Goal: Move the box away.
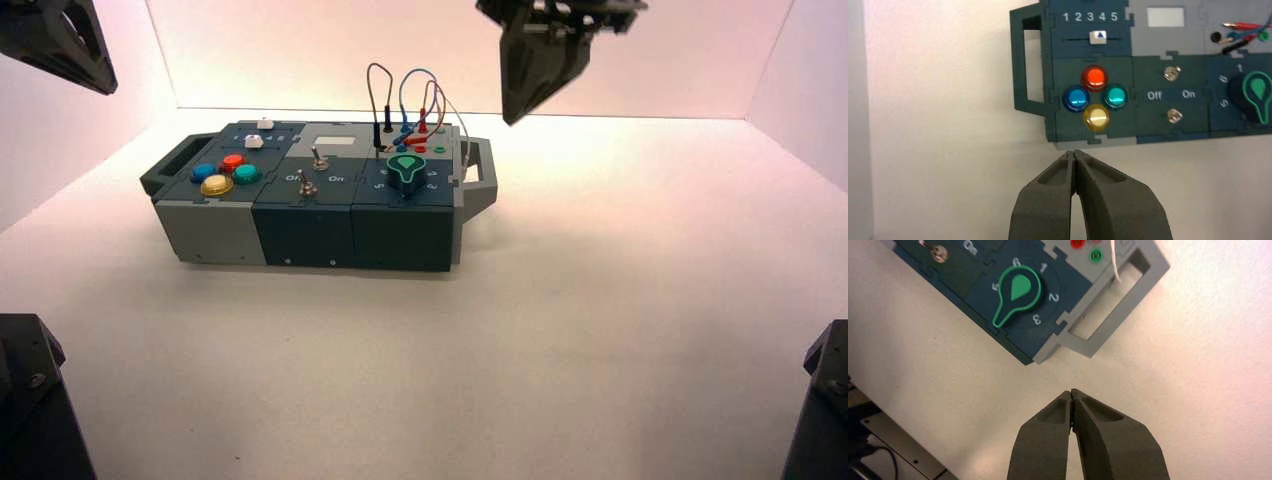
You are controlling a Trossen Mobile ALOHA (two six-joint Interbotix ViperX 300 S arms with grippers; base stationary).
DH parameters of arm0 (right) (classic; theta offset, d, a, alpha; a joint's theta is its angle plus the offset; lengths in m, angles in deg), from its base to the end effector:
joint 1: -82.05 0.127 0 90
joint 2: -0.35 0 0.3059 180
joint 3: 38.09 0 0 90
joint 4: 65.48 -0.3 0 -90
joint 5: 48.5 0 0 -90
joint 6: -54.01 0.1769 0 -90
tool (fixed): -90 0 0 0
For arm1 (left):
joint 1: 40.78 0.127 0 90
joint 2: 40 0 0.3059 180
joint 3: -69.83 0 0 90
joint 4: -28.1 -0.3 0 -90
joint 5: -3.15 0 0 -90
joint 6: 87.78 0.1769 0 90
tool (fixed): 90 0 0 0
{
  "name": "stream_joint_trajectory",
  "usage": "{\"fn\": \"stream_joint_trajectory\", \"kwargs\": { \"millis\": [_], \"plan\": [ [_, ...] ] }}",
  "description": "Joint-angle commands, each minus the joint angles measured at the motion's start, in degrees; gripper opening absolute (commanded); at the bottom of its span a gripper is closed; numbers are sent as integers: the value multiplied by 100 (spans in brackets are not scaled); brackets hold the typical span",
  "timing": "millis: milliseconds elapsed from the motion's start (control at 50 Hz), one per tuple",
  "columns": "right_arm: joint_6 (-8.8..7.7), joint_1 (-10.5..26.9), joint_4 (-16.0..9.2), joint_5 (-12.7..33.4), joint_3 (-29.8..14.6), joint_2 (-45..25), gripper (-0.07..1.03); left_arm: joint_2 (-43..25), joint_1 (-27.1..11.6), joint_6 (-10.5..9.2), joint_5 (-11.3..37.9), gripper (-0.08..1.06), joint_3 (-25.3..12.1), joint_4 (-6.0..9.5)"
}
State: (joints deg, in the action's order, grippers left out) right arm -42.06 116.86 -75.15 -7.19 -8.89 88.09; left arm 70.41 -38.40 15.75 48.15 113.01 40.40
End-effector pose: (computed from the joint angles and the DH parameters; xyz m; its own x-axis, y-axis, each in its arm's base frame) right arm 0.2525 0.1995 0.1085 0.1839 0.2629 -0.9471 -0.5781 0.8082 0.1121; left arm 0.2389 -0.0167 0.1365 0.3905 -0.1345 -0.9107 0.0939 0.9899 -0.1060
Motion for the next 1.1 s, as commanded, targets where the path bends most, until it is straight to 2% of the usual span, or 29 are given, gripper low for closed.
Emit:
{"fn": "stream_joint_trajectory", "kwargs": {
  "millis": [20,100,340,400,460,600,820,1100],
  "plan": [
    [53,35,-44,-185,35,9,-2,-237,18,-132,-167,-3,-264,-18],
    [44,44,-35,-237,62,-114,-2,-448,18,-255,-246,-3,-316,-18],
    [-105,141,-26,-475,53,-475,-2,-1099,18,-299,-835,-3,-448,-18],
    [-105,141,-26,-483,44,-483,-2,-1125,18,-299,-853,-3,-448,-18],
    [-141,255,-18,-536,9,-598,-3,-1433,88,-308,-1072,-3,-510,-26],
    [-202,352,-18,-545,-70,-729,-2,-1802,255,-308,-1187,-3,-615,-26],
    [-272,387,-9,-589,-105,-888,-2,-2312,466,-272,-1415,-3,-756,-62],
    [-281,396,18,-650,-158,-1046,-3,-2874,650,-272,-1784,-3,-958,-70]
  ]
}}
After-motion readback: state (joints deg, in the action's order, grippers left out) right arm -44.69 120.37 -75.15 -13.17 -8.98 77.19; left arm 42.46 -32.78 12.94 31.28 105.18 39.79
